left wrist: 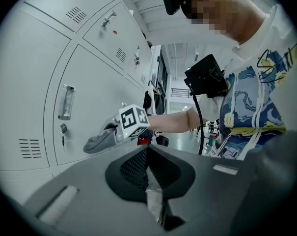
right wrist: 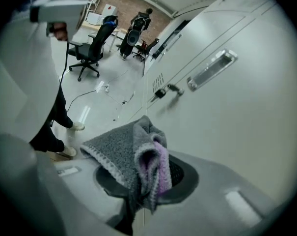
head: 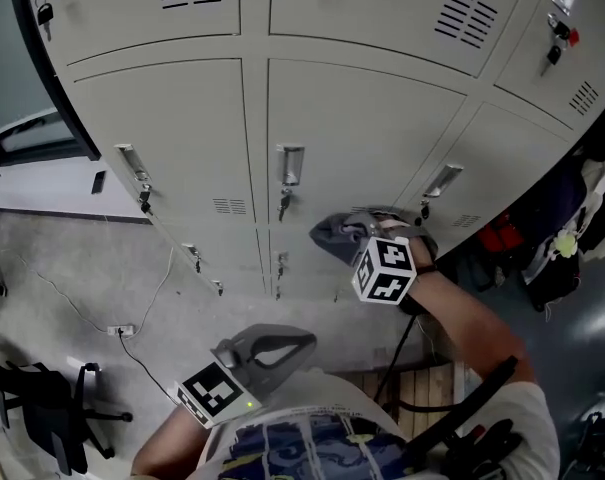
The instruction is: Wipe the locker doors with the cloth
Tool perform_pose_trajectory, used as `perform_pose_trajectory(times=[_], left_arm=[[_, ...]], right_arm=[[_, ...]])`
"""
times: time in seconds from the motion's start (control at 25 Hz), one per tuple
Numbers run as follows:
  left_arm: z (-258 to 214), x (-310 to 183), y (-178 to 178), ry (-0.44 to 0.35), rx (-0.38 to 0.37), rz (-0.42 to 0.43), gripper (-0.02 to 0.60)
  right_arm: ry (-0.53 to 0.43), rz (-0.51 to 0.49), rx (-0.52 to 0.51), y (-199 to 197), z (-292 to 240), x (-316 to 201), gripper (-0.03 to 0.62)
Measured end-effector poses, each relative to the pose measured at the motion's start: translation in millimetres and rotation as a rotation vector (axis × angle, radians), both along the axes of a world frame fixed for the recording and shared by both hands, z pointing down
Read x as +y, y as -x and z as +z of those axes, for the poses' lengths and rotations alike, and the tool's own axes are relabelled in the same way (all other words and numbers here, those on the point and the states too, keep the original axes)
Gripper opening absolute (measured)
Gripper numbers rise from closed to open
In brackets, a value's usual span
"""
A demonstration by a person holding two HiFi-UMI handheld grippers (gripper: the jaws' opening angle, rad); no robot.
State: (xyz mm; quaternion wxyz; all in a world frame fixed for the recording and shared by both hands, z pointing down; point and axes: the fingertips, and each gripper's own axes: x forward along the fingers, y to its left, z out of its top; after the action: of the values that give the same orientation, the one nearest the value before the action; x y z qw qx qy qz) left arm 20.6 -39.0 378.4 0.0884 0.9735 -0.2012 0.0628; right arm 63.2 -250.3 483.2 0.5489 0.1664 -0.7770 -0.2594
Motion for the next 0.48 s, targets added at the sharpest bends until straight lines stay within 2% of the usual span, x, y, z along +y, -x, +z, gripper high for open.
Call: perform_pose_trajectory(times=[0.16,0.48], left_arm=[[1,0,0,0.0,0.012,0.007,0.002],[-1,3,-4,-0.015,0.025,0.032,0.002]], right_arm=[[-0.064,-0.029,-0.088,10,-83,19,0.086],[-0.405,-0.065,-0.184,28,-250,4,0.086]])
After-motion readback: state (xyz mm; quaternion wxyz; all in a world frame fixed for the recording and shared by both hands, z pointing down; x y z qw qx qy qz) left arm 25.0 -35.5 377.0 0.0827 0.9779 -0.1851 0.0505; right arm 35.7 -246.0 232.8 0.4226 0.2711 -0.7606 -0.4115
